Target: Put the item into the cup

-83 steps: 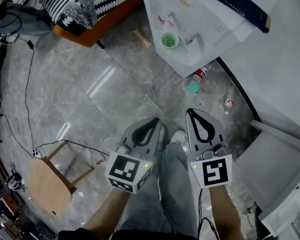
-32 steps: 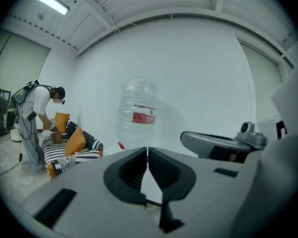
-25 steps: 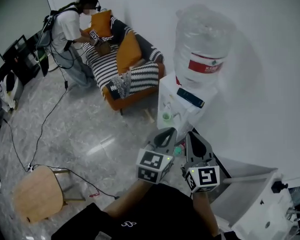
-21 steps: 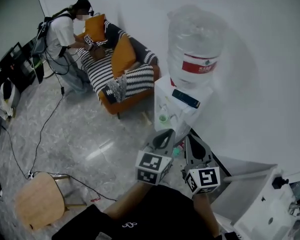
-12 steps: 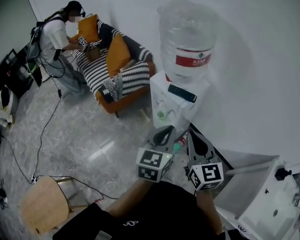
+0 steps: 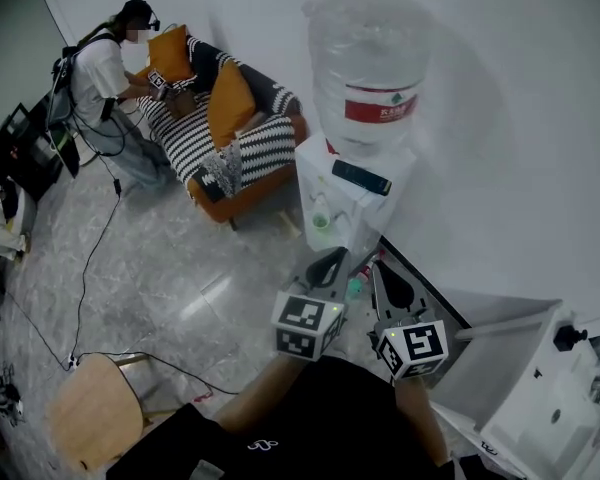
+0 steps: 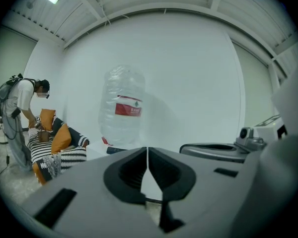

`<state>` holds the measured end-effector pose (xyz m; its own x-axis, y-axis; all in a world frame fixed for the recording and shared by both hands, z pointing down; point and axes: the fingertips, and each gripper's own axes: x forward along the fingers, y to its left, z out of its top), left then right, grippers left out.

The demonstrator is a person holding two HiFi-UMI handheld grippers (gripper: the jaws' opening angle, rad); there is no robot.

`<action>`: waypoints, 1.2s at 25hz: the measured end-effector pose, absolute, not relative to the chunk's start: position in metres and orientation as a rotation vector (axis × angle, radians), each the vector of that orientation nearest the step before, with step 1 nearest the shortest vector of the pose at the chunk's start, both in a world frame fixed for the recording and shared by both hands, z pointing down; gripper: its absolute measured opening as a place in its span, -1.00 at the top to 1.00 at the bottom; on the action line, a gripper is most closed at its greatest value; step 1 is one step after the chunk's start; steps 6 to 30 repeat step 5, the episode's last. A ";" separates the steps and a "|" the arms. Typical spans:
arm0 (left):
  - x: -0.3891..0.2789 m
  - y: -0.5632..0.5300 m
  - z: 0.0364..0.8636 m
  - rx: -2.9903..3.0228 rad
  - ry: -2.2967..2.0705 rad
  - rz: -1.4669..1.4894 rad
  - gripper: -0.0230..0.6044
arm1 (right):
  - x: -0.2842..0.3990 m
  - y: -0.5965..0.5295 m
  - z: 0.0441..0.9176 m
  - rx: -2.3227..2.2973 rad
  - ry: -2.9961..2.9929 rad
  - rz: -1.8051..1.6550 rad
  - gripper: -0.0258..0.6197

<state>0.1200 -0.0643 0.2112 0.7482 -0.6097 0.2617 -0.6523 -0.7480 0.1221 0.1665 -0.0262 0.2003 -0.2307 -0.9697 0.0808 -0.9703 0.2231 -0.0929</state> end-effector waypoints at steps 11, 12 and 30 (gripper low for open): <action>0.131 -0.067 0.215 2.753 -0.979 0.312 0.88 | 0.187 -0.030 0.205 1.985 -2.423 0.212 0.89; 0.131 -0.067 0.215 2.753 -0.979 0.312 0.88 | 0.187 -0.030 0.205 1.985 -2.423 0.212 0.89; 0.131 -0.067 0.215 2.753 -0.979 0.312 0.88 | 0.187 -0.030 0.205 1.985 -2.423 0.212 0.89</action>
